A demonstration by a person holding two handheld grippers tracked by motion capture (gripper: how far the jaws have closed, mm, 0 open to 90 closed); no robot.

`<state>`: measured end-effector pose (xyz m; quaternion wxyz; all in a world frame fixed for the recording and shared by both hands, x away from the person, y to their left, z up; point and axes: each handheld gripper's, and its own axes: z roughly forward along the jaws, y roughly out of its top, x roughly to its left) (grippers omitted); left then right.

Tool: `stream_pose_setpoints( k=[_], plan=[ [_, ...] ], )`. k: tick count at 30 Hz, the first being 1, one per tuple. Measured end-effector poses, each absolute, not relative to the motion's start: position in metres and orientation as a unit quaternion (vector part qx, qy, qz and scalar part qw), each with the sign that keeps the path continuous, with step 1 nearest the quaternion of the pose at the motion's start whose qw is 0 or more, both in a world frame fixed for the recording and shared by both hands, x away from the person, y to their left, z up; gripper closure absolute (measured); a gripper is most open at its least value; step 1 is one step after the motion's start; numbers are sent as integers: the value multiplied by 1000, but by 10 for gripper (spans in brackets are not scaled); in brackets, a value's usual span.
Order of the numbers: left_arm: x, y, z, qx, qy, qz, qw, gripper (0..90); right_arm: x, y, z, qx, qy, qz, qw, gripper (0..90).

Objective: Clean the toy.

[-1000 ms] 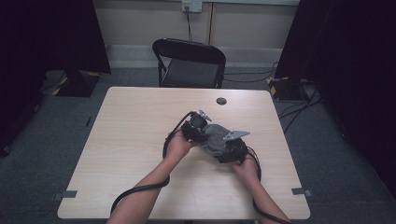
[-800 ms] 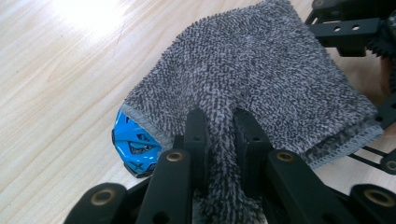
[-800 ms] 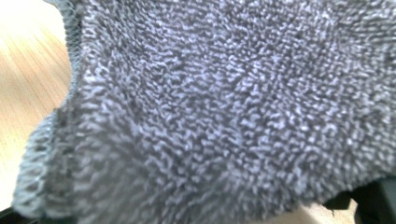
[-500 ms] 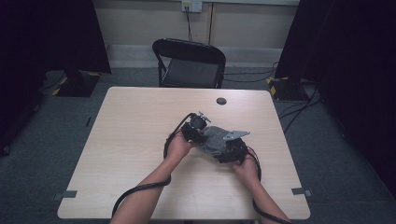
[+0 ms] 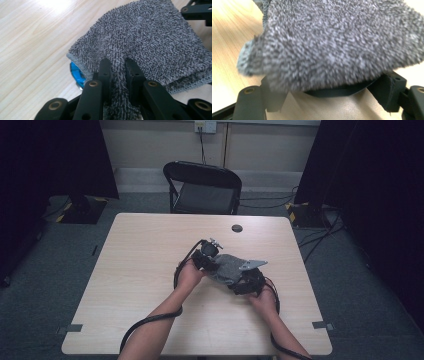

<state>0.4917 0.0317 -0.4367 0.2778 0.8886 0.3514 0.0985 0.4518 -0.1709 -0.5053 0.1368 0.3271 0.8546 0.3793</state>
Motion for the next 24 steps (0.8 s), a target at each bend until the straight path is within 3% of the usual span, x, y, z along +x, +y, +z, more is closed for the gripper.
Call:
stream_pose_setpoints(
  k=[24],
  plan=[
    [505, 54, -441, 878, 385, 107, 264, 774, 452, -171, -505, 327, 855, 379, 137, 236]
  ],
)
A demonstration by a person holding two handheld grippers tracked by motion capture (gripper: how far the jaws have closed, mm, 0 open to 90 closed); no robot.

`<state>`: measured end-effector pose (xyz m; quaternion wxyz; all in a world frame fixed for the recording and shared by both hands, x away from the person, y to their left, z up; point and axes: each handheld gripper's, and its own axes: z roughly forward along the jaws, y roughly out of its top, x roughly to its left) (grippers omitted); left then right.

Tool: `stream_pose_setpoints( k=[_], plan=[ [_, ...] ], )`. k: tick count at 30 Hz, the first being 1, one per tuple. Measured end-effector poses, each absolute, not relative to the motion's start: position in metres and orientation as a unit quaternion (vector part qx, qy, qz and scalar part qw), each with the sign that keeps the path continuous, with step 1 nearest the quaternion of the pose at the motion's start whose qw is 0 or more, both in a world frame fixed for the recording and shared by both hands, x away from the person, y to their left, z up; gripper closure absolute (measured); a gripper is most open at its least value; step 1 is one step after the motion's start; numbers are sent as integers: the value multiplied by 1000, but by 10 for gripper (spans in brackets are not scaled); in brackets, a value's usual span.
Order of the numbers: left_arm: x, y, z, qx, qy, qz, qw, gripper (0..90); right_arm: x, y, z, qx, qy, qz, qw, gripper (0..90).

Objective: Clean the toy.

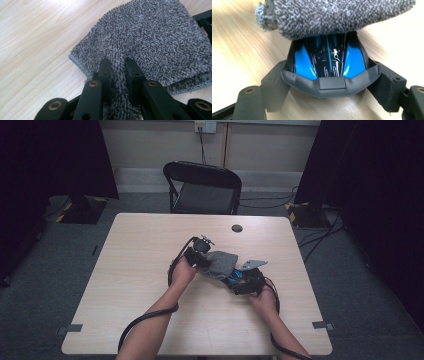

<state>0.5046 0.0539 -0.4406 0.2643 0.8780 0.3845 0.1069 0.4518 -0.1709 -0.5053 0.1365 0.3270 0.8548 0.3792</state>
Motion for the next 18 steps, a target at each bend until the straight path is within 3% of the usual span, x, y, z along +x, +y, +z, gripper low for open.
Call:
stream_pose_setpoints(
  k=[18],
  plan=[
    [509, 66, -442, 870, 403, 114, 260, 774, 452, -171, -505, 328, 854, 380, 137, 236]
  ],
)
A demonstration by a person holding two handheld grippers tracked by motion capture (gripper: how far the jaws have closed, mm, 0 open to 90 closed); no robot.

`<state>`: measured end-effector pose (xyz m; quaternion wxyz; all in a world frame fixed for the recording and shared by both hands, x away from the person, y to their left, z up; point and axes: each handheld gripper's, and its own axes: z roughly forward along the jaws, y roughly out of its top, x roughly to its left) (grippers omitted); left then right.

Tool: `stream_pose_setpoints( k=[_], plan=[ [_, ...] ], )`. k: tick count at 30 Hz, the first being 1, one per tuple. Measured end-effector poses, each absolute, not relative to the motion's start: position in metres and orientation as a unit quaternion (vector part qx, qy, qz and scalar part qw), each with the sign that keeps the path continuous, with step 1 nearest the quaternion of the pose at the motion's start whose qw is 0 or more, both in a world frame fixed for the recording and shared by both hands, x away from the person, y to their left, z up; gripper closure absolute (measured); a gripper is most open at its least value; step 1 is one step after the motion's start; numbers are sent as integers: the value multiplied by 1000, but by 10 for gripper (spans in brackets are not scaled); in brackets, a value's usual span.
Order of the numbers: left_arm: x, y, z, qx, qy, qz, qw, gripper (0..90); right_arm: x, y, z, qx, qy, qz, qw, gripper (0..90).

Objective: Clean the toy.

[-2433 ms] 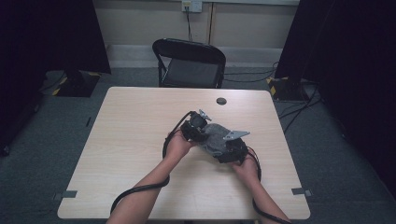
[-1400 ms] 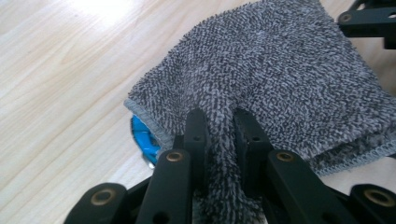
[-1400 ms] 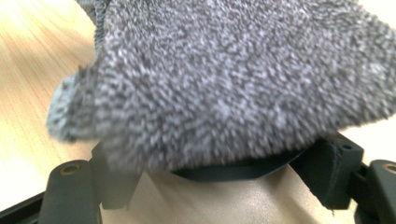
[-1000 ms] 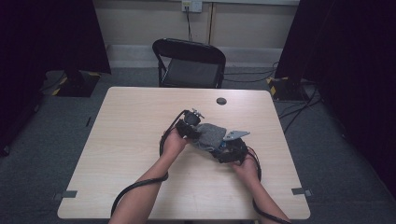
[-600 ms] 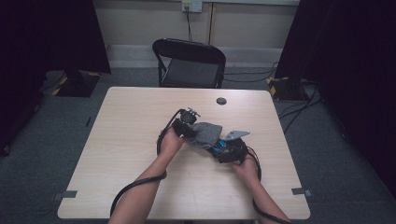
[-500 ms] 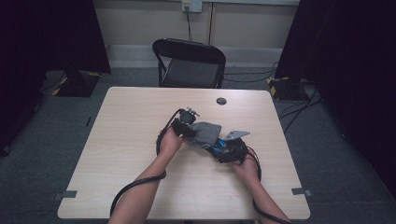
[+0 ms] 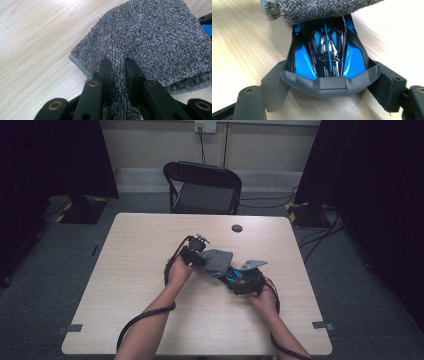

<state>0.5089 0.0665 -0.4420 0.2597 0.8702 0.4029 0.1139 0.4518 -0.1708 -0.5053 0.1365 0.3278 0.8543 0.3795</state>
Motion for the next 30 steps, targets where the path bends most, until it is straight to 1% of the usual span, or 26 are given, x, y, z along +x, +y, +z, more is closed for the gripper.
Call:
stream_pose_setpoints(
  k=[22, 30],
  plan=[
    [513, 82, -443, 866, 418, 121, 246, 774, 452, -171, -505, 328, 854, 379, 137, 236],
    [516, 90, -444, 860, 433, 120, 243, 774, 452, -171, -505, 328, 854, 380, 137, 236]
  ],
)
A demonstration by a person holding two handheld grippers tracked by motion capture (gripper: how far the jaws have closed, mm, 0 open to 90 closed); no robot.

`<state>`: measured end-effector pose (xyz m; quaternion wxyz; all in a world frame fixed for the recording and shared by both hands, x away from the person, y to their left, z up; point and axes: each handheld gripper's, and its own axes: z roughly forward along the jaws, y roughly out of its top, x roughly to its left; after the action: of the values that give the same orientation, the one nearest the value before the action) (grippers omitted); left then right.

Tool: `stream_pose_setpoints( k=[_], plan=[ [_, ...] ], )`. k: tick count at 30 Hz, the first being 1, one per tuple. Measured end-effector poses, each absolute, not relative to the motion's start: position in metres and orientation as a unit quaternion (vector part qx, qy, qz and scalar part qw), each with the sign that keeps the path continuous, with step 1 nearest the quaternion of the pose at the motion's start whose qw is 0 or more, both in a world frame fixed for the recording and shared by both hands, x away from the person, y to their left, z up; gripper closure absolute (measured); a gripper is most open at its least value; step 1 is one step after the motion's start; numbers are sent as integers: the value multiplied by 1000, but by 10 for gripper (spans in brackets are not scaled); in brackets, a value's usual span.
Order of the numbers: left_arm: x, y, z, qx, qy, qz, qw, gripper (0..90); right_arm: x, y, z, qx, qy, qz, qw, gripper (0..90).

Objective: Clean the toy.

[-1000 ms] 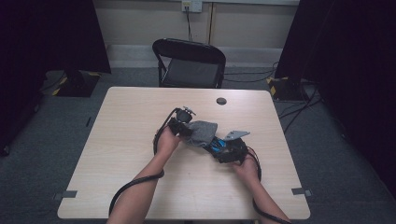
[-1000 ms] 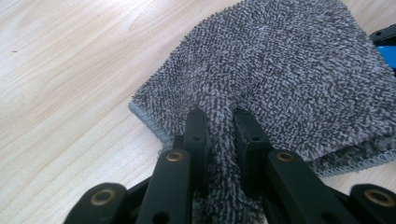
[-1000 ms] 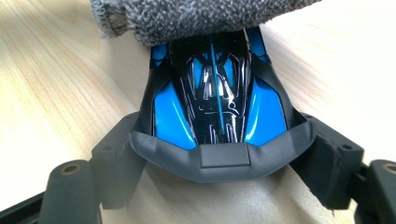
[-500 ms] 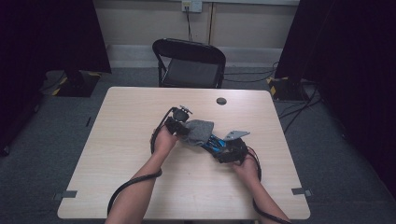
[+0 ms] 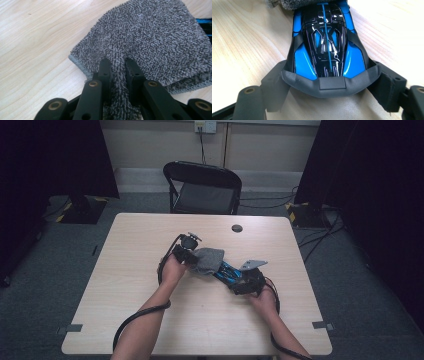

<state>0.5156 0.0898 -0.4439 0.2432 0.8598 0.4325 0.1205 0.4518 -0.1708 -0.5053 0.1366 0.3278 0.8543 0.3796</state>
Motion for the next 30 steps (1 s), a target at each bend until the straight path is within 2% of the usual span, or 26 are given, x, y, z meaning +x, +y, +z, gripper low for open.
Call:
stream_pose_setpoints(
  k=[30],
  plan=[
    [519, 116, -449, 847, 461, 133, 227, 774, 452, -171, -505, 328, 854, 380, 137, 235]
  ],
)
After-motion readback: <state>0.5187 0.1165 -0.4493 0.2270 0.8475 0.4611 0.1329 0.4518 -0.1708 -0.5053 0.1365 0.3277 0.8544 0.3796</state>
